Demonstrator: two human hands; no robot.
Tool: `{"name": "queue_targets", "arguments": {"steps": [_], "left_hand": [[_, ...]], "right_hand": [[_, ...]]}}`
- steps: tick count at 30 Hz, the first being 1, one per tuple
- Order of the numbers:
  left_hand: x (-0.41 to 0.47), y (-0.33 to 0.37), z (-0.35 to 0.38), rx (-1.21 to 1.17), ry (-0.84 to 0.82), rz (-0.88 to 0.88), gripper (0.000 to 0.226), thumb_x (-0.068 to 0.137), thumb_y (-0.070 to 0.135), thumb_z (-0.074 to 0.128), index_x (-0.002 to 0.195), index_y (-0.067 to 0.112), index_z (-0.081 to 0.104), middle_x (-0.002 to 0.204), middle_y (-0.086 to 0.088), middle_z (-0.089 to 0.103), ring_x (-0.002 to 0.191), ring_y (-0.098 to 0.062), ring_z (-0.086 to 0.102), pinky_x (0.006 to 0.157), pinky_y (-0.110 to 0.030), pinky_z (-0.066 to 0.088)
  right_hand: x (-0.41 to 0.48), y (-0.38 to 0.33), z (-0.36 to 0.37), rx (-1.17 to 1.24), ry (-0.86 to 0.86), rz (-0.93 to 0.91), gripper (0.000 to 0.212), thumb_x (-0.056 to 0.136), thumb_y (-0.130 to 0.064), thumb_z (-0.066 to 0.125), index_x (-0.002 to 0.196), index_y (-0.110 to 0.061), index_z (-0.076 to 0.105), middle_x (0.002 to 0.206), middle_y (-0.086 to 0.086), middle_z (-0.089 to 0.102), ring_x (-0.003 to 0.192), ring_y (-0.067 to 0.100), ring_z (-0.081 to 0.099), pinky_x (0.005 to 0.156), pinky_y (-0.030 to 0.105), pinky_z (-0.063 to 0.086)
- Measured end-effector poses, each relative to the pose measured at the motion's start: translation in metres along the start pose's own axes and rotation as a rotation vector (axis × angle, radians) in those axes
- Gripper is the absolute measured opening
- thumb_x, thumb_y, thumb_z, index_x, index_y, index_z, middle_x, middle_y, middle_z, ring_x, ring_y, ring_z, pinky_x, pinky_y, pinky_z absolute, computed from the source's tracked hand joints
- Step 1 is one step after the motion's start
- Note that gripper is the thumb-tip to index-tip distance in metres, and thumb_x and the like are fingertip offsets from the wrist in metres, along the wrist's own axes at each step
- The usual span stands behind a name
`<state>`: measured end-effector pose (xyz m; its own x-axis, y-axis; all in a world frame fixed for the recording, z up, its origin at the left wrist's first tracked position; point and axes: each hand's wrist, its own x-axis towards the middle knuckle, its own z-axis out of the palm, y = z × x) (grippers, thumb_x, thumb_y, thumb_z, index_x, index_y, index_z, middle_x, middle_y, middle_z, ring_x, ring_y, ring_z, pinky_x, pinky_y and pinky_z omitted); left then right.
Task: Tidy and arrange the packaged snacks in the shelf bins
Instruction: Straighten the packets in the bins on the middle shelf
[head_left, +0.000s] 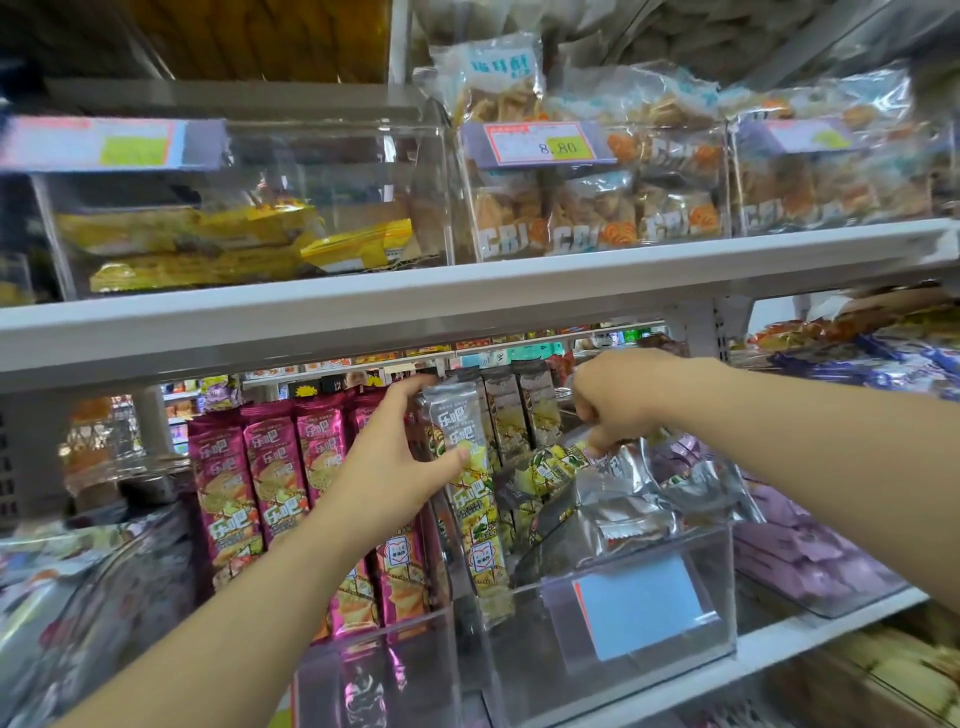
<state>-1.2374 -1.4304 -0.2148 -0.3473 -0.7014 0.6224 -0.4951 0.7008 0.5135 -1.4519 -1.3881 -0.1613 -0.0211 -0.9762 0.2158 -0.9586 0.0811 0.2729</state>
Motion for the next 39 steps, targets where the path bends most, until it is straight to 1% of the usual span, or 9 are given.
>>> {"name": "queue_targets", "arguments": {"steps": [8, 11, 14, 19, 22, 27, 32, 36, 39], "left_hand": [[0.021, -0.005, 0.003, 0.097, -0.023, -0.04, 0.076, 0.086, 0.034, 0.068, 0.147, 0.028, 0.023, 0.146, 0.001, 0.041, 0.13, -0.016, 0.042, 0.1, -0.028, 0.035], [0.025, -0.006, 0.003, 0.114, -0.054, -0.131, 0.074, 0.089, 0.033, 0.065, 0.148, 0.029, 0.02, 0.144, -0.006, 0.044, 0.111, -0.026, 0.058, 0.083, -0.032, 0.05], [0.032, -0.01, 0.004, 0.15, -0.032, -0.142, 0.072, 0.089, 0.029, 0.065, 0.148, 0.024, 0.024, 0.141, -0.005, 0.046, 0.069, -0.001, 0.05, 0.05, -0.009, 0.042], [0.042, -0.012, 0.009, 0.374, 0.085, -0.144, 0.07, 0.085, 0.025, 0.069, 0.143, 0.026, 0.029, 0.138, -0.009, 0.034, 0.124, -0.033, 0.04, 0.094, -0.042, 0.044], [0.041, -0.015, 0.01, 0.441, 0.125, -0.125, 0.069, 0.085, 0.019, 0.068, 0.143, 0.021, 0.03, 0.142, -0.014, 0.027, 0.126, -0.04, 0.04, 0.095, -0.045, 0.045], [0.04, -0.014, 0.006, 0.431, 0.15, -0.098, 0.06, 0.084, 0.012, 0.067, 0.137, 0.017, 0.038, 0.136, -0.012, 0.029, 0.097, -0.033, 0.059, 0.073, -0.036, 0.049], [0.038, -0.009, 0.0, 0.149, 0.154, -0.029, 0.03, 0.085, 0.019, 0.064, 0.11, 0.02, 0.048, 0.104, 0.0, 0.053, 0.073, -0.004, 0.05, 0.052, -0.018, 0.036], [0.033, -0.001, -0.001, -0.075, 0.092, 0.076, 0.021, 0.089, 0.023, 0.063, 0.105, 0.03, 0.051, 0.1, 0.02, 0.057, 0.089, 0.003, 0.057, 0.07, -0.007, 0.044], [0.031, 0.002, 0.004, -0.082, 0.042, 0.104, 0.009, 0.089, 0.022, 0.064, 0.091, 0.029, 0.058, 0.099, 0.014, 0.063, 0.087, -0.011, 0.066, 0.082, -0.032, 0.053]], "right_hand": [[-0.001, 0.012, -0.001, 0.035, 0.198, 0.023, 0.017, 0.088, -0.026, 0.055, 0.095, -0.012, 0.062, 0.082, 0.0, 0.059, 0.075, 0.021, 0.056, 0.068, 0.029, 0.049], [-0.002, 0.01, 0.001, 0.054, 0.211, 0.073, 0.014, 0.086, -0.021, 0.055, 0.076, -0.013, 0.05, 0.074, 0.001, 0.05, 0.071, 0.023, 0.052, 0.063, 0.03, 0.044], [-0.008, 0.008, -0.001, 0.086, 0.243, 0.136, 0.018, 0.085, -0.022, 0.053, 0.071, -0.014, 0.045, 0.07, 0.0, 0.048, 0.062, 0.019, 0.047, 0.058, 0.027, 0.036], [-0.017, 0.006, -0.005, 0.063, 0.305, 0.174, 0.022, 0.089, -0.038, 0.047, 0.092, -0.016, 0.05, 0.089, 0.004, 0.053, 0.081, 0.027, 0.05, 0.067, 0.03, 0.039], [-0.014, 0.004, -0.004, 0.11, 0.34, 0.15, 0.021, 0.087, -0.034, 0.05, 0.094, -0.015, 0.055, 0.093, 0.004, 0.058, 0.082, 0.027, 0.053, 0.068, 0.03, 0.041], [-0.006, -0.006, -0.002, 0.269, 0.341, 0.051, 0.006, 0.083, -0.019, 0.052, 0.079, -0.023, 0.05, 0.094, 0.003, 0.062, 0.083, 0.027, 0.056, 0.077, 0.036, 0.05], [0.007, -0.017, 0.004, 0.355, 0.308, -0.026, 0.02, 0.088, -0.021, 0.054, 0.107, -0.017, 0.059, 0.105, 0.004, 0.063, 0.092, 0.024, 0.059, 0.082, 0.037, 0.052], [0.019, -0.023, 0.003, 0.459, 0.28, -0.128, 0.04, 0.094, -0.028, 0.057, 0.13, -0.012, 0.051, 0.123, 0.007, 0.06, 0.109, 0.021, 0.056, 0.091, 0.028, 0.044], [0.024, -0.032, 0.001, 0.485, 0.291, -0.204, 0.047, 0.091, -0.031, 0.061, 0.131, -0.01, 0.049, 0.127, 0.007, 0.058, 0.112, 0.021, 0.055, 0.09, 0.026, 0.042]]}}
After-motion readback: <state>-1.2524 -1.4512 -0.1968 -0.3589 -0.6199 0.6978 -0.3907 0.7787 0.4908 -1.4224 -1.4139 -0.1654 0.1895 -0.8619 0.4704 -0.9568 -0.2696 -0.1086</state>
